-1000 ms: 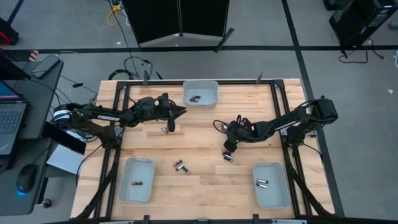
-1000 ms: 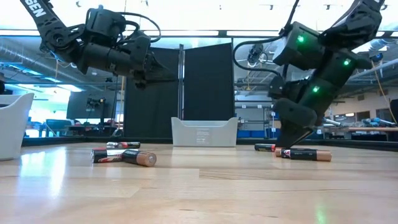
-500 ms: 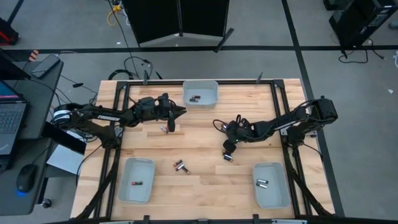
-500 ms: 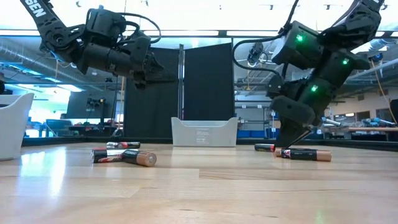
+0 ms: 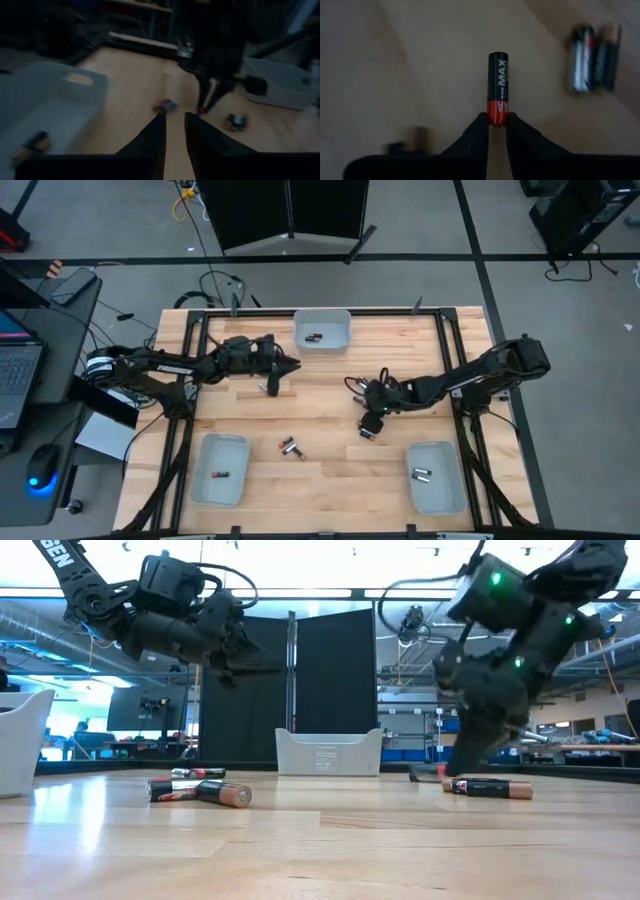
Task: Sort batteries
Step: Put the red battery into the bottom left gray bin
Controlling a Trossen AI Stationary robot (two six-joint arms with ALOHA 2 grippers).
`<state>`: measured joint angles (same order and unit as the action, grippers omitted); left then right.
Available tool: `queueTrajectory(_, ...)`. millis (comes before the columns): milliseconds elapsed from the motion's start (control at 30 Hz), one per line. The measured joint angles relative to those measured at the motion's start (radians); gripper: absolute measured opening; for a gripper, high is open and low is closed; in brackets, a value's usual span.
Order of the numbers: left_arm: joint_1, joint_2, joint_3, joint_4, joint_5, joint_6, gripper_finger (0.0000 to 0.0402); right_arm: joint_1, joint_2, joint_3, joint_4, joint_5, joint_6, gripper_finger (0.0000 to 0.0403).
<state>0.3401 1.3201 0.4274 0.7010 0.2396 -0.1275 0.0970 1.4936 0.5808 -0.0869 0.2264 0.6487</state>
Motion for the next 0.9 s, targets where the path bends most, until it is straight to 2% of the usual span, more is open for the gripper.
queueTrajectory(167,-0.012,0.013,0.0,-0.04,0.096,-0.106,0.0076,0.006,-0.019,0.0,0.138,-0.016,-0.062,0.0056)
queueTrajectory(300,-0.059,0.071,0.0,-0.012,0.097,-0.166,0.0077,0.006,-0.02,0.001,0.257,-0.019,-0.118,0.0056)
queueTrajectory(400,-0.101,0.122,0.001,0.035,0.057,-0.184,0.0086,0.005,-0.02,0.001,0.32,-0.019,-0.15,0.0056)
queueTrajectory(600,-0.137,0.226,0.016,0.197,0.044,-0.339,0.0139,0.004,-0.021,0.002,0.345,-0.018,-0.171,0.0056)
queueTrajectory(900,-0.144,0.418,0.19,0.193,0.172,-0.428,0.0227,0.005,-0.021,0.002,0.351,-0.013,-0.196,0.0057)
